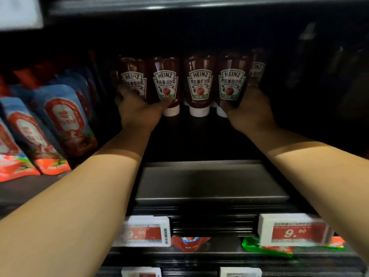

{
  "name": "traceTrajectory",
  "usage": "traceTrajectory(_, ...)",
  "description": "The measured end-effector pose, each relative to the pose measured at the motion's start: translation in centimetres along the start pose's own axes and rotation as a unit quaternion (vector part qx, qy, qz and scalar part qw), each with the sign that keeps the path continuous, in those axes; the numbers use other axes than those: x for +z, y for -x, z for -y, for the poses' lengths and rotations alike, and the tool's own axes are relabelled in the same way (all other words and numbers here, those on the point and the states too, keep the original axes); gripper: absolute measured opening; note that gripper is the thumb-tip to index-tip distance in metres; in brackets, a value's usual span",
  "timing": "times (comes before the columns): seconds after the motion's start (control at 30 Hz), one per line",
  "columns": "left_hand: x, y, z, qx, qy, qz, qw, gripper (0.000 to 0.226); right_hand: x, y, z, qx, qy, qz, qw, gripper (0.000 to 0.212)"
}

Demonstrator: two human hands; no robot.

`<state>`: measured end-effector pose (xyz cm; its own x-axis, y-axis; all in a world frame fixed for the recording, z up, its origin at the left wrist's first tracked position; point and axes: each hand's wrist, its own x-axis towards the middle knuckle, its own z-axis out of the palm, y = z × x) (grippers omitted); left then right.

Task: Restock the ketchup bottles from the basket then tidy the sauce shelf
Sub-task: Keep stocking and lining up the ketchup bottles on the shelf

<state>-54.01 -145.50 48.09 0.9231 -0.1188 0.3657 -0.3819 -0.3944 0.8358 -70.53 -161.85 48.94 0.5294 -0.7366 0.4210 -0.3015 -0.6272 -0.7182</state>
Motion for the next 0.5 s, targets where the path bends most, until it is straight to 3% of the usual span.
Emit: traceTrajectory(0.5,0.11,-0.52,0.51,-0.013,0.016,0.002,1.0,0.121,0.31,-0.36,-0.86,-0.027,-0.043,0.023,0.998,0.062)
